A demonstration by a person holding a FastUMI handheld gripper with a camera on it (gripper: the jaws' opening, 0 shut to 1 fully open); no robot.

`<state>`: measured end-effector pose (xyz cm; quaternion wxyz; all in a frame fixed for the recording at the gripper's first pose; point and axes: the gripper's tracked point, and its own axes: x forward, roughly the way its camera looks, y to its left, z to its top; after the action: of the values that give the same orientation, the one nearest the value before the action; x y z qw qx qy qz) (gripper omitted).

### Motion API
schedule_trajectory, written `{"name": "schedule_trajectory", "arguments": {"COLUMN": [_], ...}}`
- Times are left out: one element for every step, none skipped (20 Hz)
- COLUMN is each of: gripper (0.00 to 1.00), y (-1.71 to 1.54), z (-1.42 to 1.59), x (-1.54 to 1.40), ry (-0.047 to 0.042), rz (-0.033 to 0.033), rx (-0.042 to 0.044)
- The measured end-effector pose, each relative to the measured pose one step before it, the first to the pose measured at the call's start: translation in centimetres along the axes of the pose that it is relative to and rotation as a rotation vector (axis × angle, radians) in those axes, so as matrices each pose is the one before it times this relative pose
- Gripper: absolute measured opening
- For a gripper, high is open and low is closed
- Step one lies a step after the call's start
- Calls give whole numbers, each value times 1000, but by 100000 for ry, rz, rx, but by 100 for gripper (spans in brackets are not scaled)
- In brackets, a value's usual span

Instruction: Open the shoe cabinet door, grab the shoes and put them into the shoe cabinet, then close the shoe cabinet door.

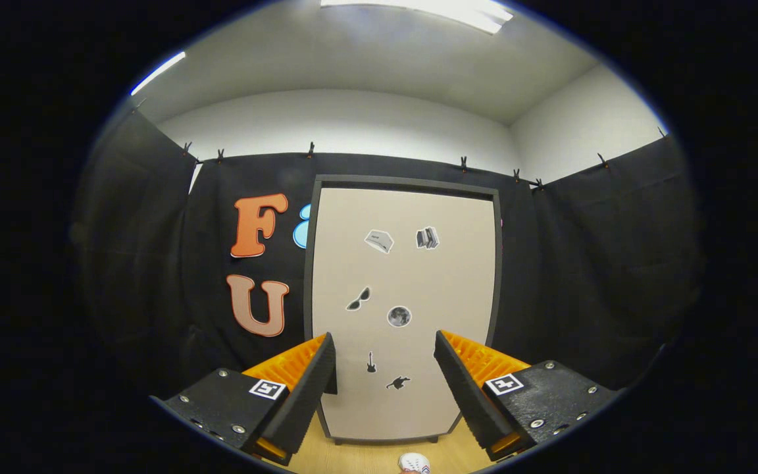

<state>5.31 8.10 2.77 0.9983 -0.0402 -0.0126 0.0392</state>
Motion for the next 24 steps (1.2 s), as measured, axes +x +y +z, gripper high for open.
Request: {"name": "schedule_trajectory", "arguments": {"gripper": [95,95,95,95,95,95,95,94,94,94,93,93,94,94,93,92,91,89,86,85,80,77,70,67], "y": [778,865,857,925,855,1025,972,1096,981,790,510,399,557,495,328,290,358,394,359,208,90,32,84,10], "z": [-593,-828,-1008,-1157,-1175,-1150,-1203,-1200,-1110,-1257,-1015,-930,-1038,-753,-674,-704,-440,-273,-174,144,118,124,87,118], "x": [530,779,971,986,1121,1148,1316,1379,1388,1321,1161,1331,1178,1037,954,825,709,519,466,322,253,187,166,120], "ry": [618,1005,1344,1355,1245,880,1256,1138,1268,1828,1625,2181,2299,2045,2177,1882,1389,1160,633,-100,-252,78,41,236], "rz": [818,1013,712,734,361,391,246,595,195,260,-206,-346,184,916,124,532,488,1006,802,60,-231,-516,-386,-339], "rx": [-1042,-1420,-1890,-2227,-2161,-2134,-1957,-1749,-1265,-528,314,1312,2151,2131,1701,1251,1531,2007,1943,1331,748,414,496,344]}}
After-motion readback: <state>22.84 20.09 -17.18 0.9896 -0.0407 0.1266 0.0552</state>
